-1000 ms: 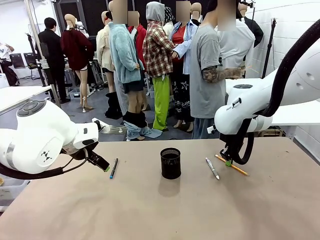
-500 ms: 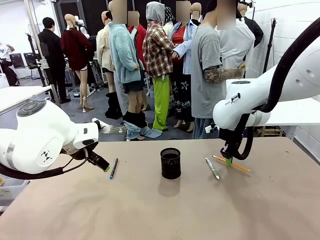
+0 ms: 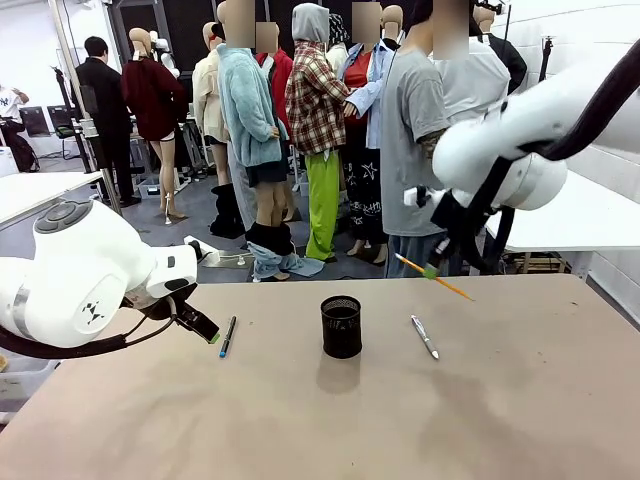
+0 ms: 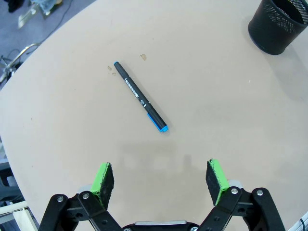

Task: Place the pens into the pen holder.
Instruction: Pick up a writing instrument from the table and place it into the Pen holder.

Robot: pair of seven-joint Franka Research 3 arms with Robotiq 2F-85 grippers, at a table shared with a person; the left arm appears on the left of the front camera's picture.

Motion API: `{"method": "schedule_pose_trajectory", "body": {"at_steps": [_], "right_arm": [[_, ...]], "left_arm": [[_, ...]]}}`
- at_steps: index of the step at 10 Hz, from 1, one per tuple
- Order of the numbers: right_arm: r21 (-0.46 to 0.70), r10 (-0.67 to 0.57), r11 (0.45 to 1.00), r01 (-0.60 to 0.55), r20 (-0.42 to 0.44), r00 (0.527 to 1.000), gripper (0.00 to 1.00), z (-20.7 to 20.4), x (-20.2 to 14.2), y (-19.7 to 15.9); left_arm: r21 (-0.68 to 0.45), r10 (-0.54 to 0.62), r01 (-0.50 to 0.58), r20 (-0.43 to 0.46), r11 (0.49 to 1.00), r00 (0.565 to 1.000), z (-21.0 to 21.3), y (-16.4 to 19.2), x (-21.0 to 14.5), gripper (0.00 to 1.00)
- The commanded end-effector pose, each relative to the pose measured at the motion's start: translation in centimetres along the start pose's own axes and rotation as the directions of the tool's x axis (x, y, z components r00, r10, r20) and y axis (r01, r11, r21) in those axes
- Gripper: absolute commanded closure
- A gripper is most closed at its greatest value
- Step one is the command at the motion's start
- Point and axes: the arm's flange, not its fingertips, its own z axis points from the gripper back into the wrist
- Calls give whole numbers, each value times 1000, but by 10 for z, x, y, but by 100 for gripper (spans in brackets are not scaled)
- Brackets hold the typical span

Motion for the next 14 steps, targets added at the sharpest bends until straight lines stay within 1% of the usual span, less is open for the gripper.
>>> {"method": "schedule_pose_trajectory", "body": {"at_steps": [1,2,3,4,5,6,7,9,10,11,12,14], "right_arm": [[143,83,983,-114,206,975,100,-1,-3,24],[170,86,973,-155,355,931,100,4,6,35],[195,66,964,-180,482,874,100,4,14,43],[228,30,953,-198,579,815,100,-7,24,47],[274,-7,938,-212,627,779,100,-19,31,49],[275,-20,935,-223,671,742,100,-29,36,51],[290,-37,925,-245,711,702,100,-41,39,52],[326,-54,900,-290,743,667,100,-73,45,56],[314,-48,901,-301,760,648,100,-84,47,56],[320,-49,894,-314,766,641,100,-94,48,57],[342,-65,888,-308,755,653,100,-104,47,58],[283,-31,915,-287,759,650,100,-115,42,55]], "left_arm": [[0,4,-4,2,1000,1000,1,2,0,0],[0,4,-4,2,1000,1000,1,2,0,0],[0,4,-4,2,1000,1000,1,2,0,0],[0,4,-4,2,1000,1000,1,2,0,0],[0,4,-4,2,1000,1000,1,2,0,0],[0,4,-4,2,1000,1000,1,2,0,0],[0,4,-4,2,1000,1000,1,2,0,0],[0,4,-4,2,1000,1000,1,2,0,0],[0,4,-4,2,1000,1000,1,2,0,0],[0,4,-4,2,1000,1000,1,2,0,0],[0,4,-4,2,1000,1000,1,2,0,0],[0,4,-4,2,1000,1000,1,2,0,0]]}}
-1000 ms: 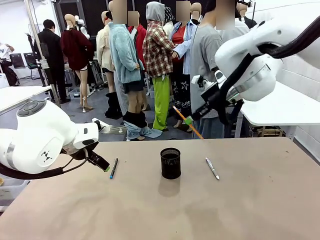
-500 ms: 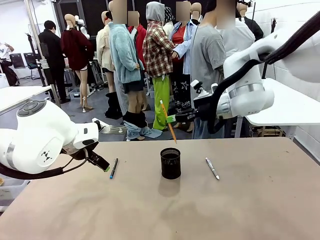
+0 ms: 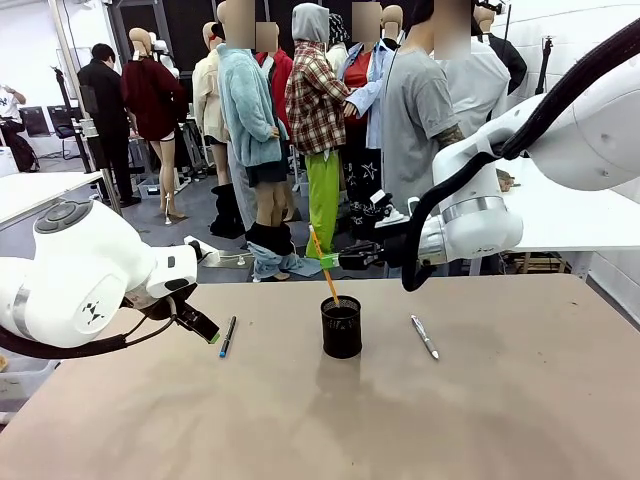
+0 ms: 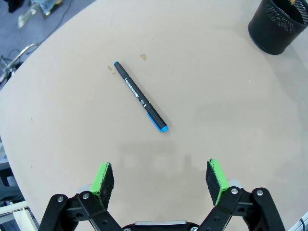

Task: Place the pens into the pen holder.
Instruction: Pick up a writing instrument from the table and place it into the Pen holder.

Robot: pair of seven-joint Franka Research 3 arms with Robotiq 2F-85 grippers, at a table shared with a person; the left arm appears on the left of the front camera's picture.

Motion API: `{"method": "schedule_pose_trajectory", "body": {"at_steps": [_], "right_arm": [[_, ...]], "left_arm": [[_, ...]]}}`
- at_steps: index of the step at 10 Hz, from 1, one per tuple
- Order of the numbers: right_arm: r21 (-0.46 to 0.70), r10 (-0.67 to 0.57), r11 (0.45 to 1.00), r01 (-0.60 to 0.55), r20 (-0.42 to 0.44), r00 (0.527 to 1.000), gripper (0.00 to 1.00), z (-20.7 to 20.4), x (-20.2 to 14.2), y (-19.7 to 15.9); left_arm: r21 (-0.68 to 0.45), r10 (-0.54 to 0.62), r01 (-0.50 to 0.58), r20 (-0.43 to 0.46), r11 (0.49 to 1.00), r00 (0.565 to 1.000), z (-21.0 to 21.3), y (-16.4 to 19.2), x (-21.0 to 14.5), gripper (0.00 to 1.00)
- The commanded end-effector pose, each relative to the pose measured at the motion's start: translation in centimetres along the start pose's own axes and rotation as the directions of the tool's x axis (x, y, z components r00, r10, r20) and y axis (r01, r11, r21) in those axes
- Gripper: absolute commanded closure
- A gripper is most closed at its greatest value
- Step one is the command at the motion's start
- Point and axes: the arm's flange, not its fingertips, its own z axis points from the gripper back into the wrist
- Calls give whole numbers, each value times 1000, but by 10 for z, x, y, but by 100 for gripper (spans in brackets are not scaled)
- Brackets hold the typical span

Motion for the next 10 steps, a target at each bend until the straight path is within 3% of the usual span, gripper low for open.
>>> {"method": "schedule_pose_trajectory", "body": {"at_steps": [1,8,10], "right_arm": [[-62,33,998,-31,40,999,100,-4,-6,-9],[-66,1,998,-3,-31,1000,100,-4,-37,-19],[-78,3,997,-7,-54,999,65,-3,-41,-17]], "left_arm": [[0,4,-4,2,1000,1000,1,2,0,0],[0,4,-4,2,1000,1000,1,2,0,0],[0,4,-4,2,1000,1000,1,2,0,0]]}}
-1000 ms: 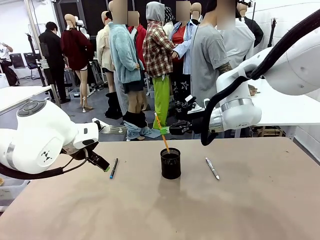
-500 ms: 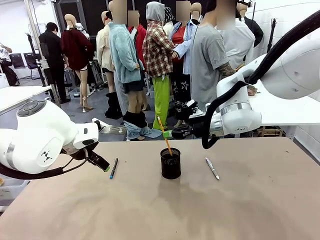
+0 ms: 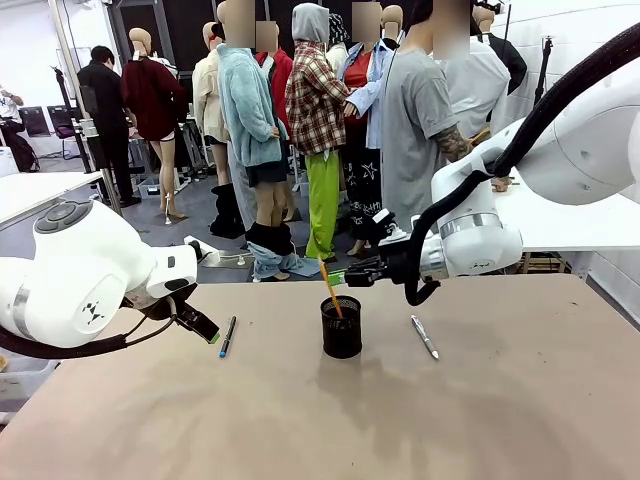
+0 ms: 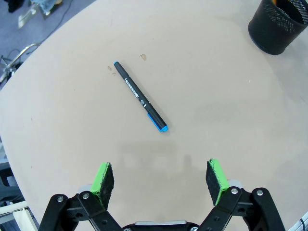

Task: Place the pens into the pen holder.
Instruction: Pick up a writing instrument from the table and place it into the Pen holder.

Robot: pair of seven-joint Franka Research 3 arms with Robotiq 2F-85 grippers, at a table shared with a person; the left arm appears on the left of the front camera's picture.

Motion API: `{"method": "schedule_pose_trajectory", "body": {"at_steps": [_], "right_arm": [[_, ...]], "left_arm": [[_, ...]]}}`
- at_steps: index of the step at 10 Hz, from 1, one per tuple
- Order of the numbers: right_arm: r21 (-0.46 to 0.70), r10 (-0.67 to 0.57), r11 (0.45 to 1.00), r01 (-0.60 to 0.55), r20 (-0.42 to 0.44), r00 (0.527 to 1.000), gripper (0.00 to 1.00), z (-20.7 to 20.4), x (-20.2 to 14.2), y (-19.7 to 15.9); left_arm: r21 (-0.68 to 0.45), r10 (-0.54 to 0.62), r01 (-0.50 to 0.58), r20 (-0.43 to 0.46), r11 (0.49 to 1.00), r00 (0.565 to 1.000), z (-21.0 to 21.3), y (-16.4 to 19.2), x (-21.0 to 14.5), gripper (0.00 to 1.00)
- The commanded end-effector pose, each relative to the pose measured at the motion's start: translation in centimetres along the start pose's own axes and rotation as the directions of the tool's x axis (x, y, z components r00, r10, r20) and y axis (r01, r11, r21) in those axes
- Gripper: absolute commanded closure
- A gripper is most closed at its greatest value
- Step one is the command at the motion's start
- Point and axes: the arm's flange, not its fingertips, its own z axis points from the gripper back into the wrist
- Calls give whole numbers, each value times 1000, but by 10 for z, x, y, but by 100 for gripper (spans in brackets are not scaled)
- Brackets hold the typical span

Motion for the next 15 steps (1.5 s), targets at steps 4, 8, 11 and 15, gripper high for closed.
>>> {"method": "schedule_pose_trajectory", "body": {"at_steps": [4,8,11,15], "right_arm": [[-31,20,999,-21,-34,999,38,12,4,11],[-318,5,943,-96,-277,961,38,75,68,25],[-439,-123,889,-126,-494,861,38,93,102,29],[-508,-287,847,-159,-687,668,38,85,127,26]], "left_arm": [[0,4,-4,2,1000,1000,1,2,0,0],[0,4,-4,2,1000,1000,1,2,0,0],[0,4,-4,2,1000,1000,1,2,0,0],[0,4,-4,2,1000,1000,1,2,0,0]]}}
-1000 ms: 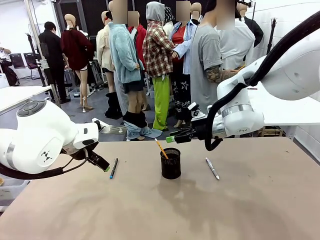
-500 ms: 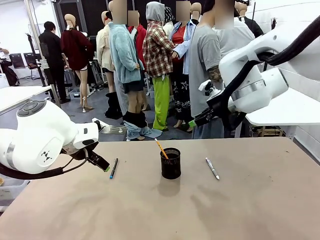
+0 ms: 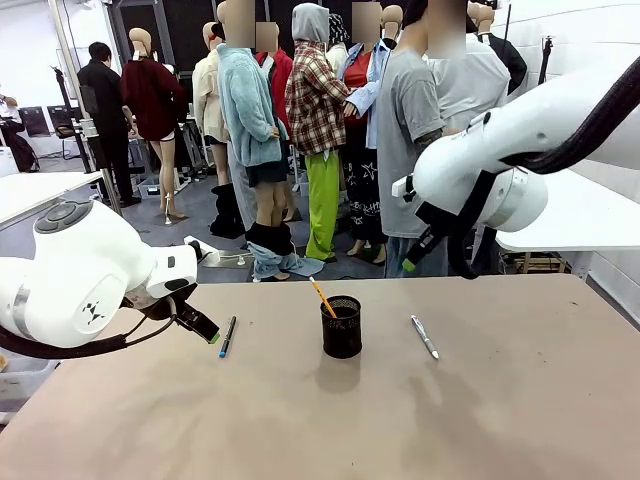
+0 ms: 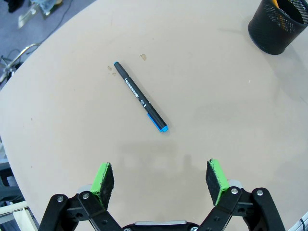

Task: Place the pens into the pen holder.
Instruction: Pick up a writing instrument from the table and place it into the Pen holder.

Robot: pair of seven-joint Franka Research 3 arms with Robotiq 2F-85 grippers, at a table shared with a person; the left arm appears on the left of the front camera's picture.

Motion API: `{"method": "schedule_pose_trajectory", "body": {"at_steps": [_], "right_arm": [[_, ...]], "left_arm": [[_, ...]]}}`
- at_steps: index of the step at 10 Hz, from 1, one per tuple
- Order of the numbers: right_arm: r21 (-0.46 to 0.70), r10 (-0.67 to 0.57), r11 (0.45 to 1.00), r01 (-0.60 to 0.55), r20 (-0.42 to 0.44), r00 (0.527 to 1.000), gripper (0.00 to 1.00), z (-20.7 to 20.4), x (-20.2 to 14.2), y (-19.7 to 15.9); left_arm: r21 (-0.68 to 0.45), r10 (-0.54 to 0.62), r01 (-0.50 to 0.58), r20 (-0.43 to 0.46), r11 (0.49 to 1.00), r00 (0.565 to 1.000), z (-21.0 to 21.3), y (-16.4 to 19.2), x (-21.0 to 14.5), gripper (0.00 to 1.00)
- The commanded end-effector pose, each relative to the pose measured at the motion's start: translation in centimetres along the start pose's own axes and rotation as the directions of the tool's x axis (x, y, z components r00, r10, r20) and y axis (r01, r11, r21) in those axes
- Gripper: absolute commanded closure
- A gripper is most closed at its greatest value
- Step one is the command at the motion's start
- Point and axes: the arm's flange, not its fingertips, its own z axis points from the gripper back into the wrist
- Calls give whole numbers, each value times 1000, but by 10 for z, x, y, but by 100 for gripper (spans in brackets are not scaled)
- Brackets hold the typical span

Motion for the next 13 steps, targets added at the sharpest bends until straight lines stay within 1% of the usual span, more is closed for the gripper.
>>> {"method": "schedule_pose_trajectory", "body": {"at_steps": [1,2,3,4,5,6,7,8,10,13], "right_arm": [[34,-1,999,7,-174,985,38,13,38,4],[68,22,998,-5,-250,968,38,7,37,4],[75,30,997,-7,-306,952,38,-2,37,5],[91,36,996,-6,-334,942,38,-9,36,9],[73,41,997,-14,-379,924,38,-17,33,14],[59,21,998,4,-427,904,38,-26,31,18],[15,-19,999,29,-446,895,38,-34,28,22],[-59,-83,996,62,-465,881,38,-43,22,27],[-140,-204,978,155,-474,856,38,-63,2,38],[-145,-271,962,231,-432,860,38,-85,-11,50]], "left_arm": [[0,4,-4,2,1000,1000,1,2,0,0],[0,4,-4,2,1000,1000,1,2,0,0],[0,4,-4,2,1000,1000,1,2,0,0],[0,4,-4,2,1000,1000,1,2,0,0],[0,4,-4,2,1000,1000,1,2,0,0],[0,4,-4,2,1000,1000,1,2,0,0],[0,4,-4,2,1000,1000,1,2,0,0],[0,4,-4,2,1000,1000,1,2,0,0],[0,4,-4,2,1000,1000,1,2,0,0],[0,4,-4,2,1000,1000,1,2,0,0]]}}
